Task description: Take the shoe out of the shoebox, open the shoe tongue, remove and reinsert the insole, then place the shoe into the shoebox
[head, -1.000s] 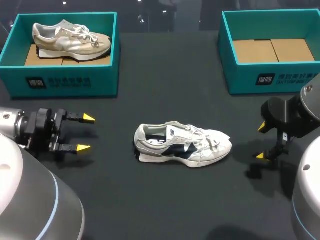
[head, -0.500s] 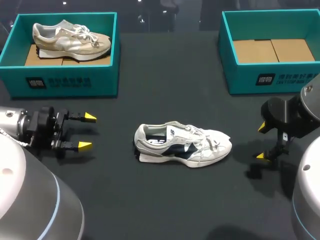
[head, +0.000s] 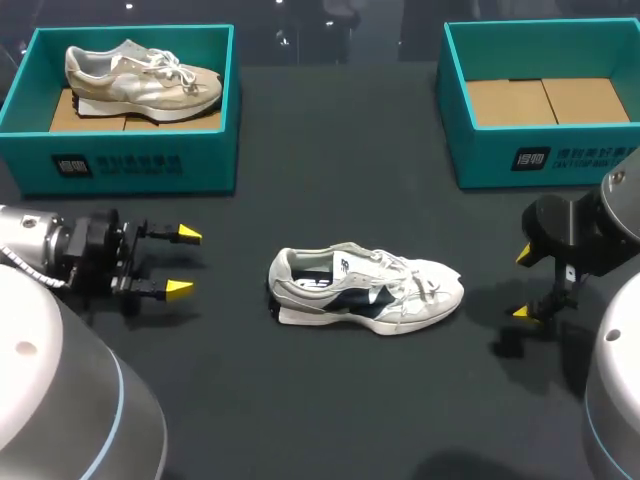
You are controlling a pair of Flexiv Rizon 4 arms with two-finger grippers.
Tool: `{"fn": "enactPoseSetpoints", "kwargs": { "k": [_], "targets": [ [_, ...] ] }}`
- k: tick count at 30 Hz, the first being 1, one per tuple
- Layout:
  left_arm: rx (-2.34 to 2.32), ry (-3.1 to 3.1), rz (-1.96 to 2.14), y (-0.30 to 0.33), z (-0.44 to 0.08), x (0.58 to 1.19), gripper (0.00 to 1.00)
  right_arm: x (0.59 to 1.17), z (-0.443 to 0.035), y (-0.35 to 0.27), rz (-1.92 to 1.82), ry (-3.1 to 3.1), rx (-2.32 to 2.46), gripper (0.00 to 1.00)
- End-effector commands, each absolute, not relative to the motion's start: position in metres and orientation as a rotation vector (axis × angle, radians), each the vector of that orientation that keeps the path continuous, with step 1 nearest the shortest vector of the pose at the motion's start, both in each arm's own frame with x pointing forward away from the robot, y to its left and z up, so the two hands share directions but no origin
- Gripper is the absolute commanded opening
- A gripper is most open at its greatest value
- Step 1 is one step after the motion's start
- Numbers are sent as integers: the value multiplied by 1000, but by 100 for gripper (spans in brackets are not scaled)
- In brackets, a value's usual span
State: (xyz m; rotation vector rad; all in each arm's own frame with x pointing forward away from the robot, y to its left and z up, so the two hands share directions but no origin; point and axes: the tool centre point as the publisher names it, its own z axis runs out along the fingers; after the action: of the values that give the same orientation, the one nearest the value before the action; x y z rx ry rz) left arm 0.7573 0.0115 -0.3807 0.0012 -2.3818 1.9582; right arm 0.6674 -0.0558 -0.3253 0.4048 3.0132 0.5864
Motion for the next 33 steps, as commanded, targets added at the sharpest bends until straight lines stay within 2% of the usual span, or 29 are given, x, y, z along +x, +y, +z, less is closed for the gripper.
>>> {"fn": "enactPoseSetpoints", "kwargs": {
  "k": [1, 33],
  "targets": [
    [2, -2388, 1939, -1, -384, 761, 100, 665, -325, -56, 584, 3010, 406, 100],
    [-57, -2374, 1809, -81, -404, 738, 100, 665, -325, -56, 584, 3010, 406, 100]
  ]
}}
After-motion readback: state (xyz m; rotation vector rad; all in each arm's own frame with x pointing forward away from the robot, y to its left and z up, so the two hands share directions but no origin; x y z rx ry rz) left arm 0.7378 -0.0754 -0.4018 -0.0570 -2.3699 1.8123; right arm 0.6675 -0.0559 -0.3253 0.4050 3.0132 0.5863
